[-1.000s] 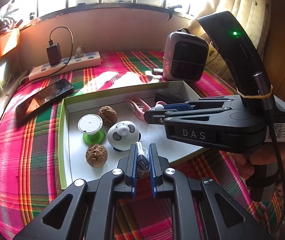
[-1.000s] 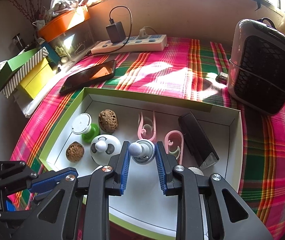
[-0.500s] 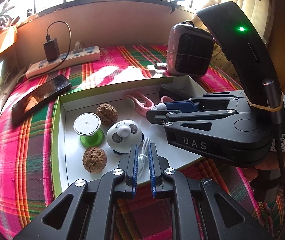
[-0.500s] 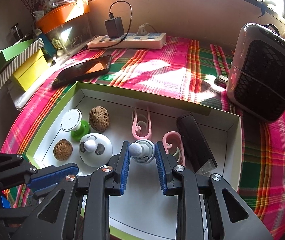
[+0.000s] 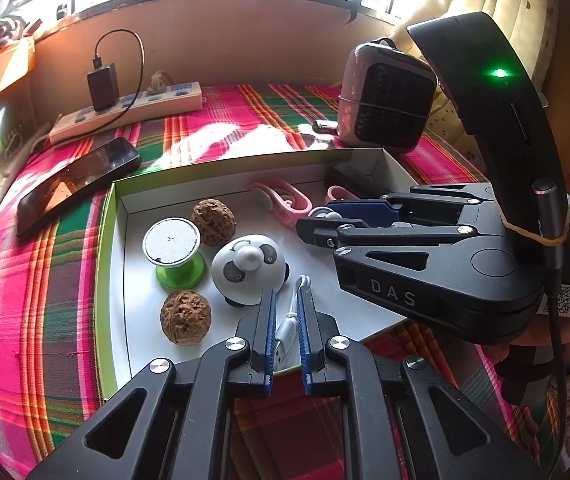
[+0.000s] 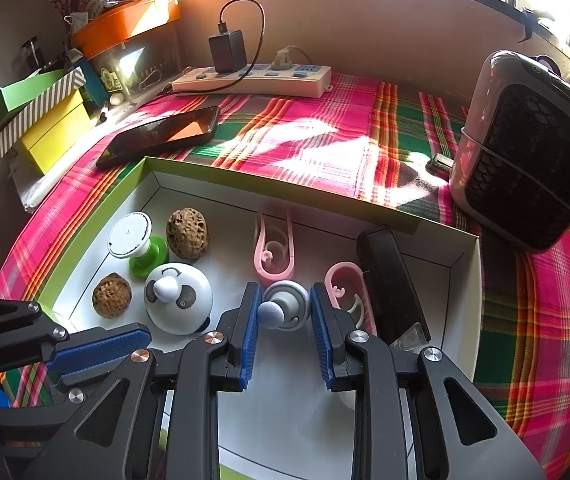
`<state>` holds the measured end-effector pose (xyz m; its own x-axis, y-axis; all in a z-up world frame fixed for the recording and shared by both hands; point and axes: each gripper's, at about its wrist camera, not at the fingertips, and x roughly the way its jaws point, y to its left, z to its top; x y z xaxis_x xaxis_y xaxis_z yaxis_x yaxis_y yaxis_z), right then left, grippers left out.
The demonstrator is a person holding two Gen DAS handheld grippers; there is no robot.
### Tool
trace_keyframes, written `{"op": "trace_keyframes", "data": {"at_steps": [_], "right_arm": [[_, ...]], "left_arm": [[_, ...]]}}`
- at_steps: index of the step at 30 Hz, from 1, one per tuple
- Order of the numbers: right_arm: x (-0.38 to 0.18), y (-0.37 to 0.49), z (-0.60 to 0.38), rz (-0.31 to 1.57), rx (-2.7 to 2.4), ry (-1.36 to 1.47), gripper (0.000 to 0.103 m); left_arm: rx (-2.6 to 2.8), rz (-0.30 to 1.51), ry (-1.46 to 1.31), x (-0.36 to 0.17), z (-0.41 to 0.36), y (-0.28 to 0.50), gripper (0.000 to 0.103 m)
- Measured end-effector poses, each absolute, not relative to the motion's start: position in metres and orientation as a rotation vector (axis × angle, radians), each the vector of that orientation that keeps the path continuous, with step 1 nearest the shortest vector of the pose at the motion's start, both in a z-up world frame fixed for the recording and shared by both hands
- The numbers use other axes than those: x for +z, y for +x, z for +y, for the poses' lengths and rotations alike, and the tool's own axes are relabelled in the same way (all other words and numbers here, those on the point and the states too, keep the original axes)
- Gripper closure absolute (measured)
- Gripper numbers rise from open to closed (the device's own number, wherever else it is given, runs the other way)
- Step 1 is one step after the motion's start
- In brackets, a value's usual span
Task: Organize objects
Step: 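Carry the USB cable into the box lid with the left tool, then open the left tool to release the cable in the lid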
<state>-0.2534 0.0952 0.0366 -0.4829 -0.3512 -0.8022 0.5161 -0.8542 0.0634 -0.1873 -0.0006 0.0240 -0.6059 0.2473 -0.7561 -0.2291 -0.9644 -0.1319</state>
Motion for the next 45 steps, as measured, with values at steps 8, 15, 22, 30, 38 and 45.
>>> {"op": "trace_keyframes", "data": {"at_steps": [8,15,22,30,38,45], "right_arm": [[0.036,-0.252,0.095,0.254,-2.333,1.2,0.074],[0.038,-0.247,0.097,0.233,-2.335,1.195,0.066],[0.044,-0.24,0.102,0.19,-2.348,1.171,0.059],[0.058,-0.224,0.111,0.136,-2.382,1.125,0.059],[0.066,-0.199,0.117,0.128,-2.43,1.087,0.059],[0.074,-0.179,0.126,0.087,-2.474,1.051,0.059]], "left_arm": [[2.63,-0.017,-1.235,0.025,-0.001,-0.186,0.089],[2.642,-0.033,-1.249,0.025,-0.006,-0.186,0.082],[2.66,-0.032,-1.249,0.026,-0.009,-0.183,0.074],[2.691,-0.028,-1.234,0.03,-0.012,-0.174,0.072],[2.725,-0.054,-1.218,0.035,-0.016,-0.162,0.072],[2.765,-0.081,-1.191,0.042,-0.022,-0.147,0.072]]}}
